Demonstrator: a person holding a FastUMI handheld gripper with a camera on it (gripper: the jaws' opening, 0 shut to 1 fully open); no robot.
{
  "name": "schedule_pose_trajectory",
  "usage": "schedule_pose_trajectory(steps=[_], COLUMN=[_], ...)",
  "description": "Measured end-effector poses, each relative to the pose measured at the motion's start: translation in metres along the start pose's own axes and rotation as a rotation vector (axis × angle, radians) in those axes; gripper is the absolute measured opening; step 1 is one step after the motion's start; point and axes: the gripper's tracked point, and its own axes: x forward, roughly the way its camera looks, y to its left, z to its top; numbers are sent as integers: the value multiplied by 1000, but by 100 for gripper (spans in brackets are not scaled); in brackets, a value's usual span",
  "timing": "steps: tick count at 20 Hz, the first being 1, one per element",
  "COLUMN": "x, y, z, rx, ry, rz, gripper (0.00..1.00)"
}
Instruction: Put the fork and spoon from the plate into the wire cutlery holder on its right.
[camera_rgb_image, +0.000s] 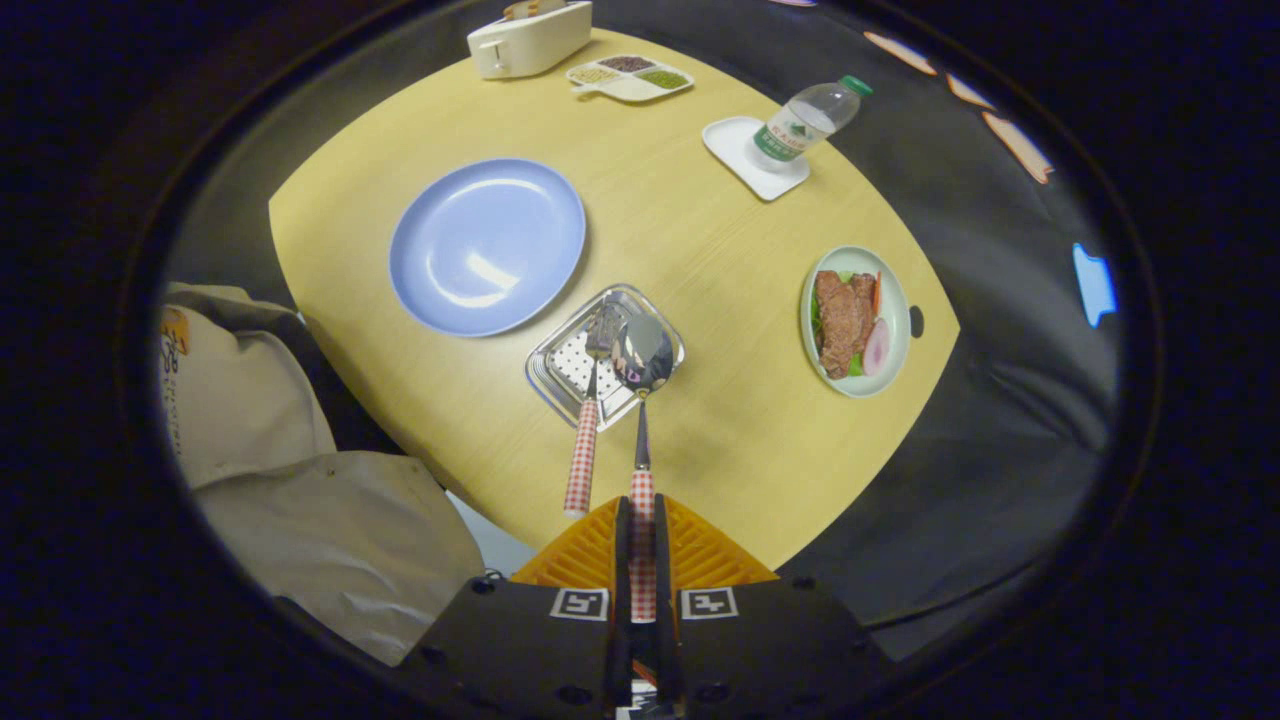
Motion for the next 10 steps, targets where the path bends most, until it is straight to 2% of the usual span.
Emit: schedule_pose_trajectory(steps=[5,10], x=[14,27], y=[0,2], z=[0,11], rx=[-68,-83], ry=[78,128], rz=[27,51], gripper=[12,12])
